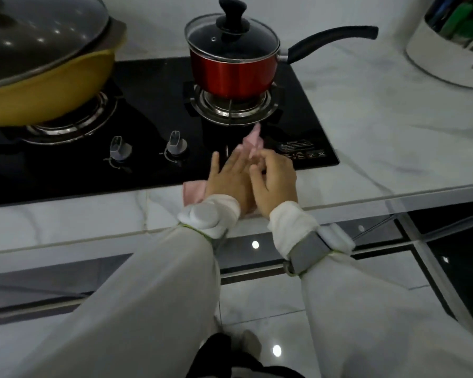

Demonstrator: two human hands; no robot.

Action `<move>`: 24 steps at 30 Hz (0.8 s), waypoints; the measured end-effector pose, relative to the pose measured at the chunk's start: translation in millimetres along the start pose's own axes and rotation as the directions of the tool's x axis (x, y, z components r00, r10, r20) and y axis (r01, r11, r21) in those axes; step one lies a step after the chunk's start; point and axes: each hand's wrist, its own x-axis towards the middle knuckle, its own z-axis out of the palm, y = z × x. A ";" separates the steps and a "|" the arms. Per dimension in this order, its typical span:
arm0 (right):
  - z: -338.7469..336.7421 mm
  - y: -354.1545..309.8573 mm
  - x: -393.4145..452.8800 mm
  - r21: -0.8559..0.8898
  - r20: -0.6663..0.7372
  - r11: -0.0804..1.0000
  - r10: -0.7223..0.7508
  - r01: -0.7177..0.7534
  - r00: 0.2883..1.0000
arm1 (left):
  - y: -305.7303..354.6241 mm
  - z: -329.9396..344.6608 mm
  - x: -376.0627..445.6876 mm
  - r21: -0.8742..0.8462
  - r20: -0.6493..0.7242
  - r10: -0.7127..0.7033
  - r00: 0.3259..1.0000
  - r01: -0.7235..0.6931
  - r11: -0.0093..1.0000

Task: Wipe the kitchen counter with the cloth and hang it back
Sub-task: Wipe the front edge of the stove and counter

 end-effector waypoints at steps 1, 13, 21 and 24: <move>8.2 -3.9 -2.7 -0.007 0.037 1.000 -0.018 0.018 0.999 | -20.3 13.1 1.0 0.016 -0.064 -0.027 0.998 0.028 0.999; 59.3 -30.8 -0.3 -0.024 0.184 0.999 -0.040 0.045 0.982 | -126.5 37.1 -1.6 -0.113 -0.151 -0.508 0.848 0.496 0.861; 119.0 -73.8 8.5 -0.036 0.173 0.990 -0.127 0.135 0.977 | -194.1 22.4 -30.3 -0.115 -0.177 -0.225 0.958 0.207 0.972; 142.3 -91.7 11.3 -0.056 0.142 0.996 -0.057 0.066 0.988 | -257.5 9.7 -48.2 -0.126 -0.171 -0.296 0.940 0.277 0.953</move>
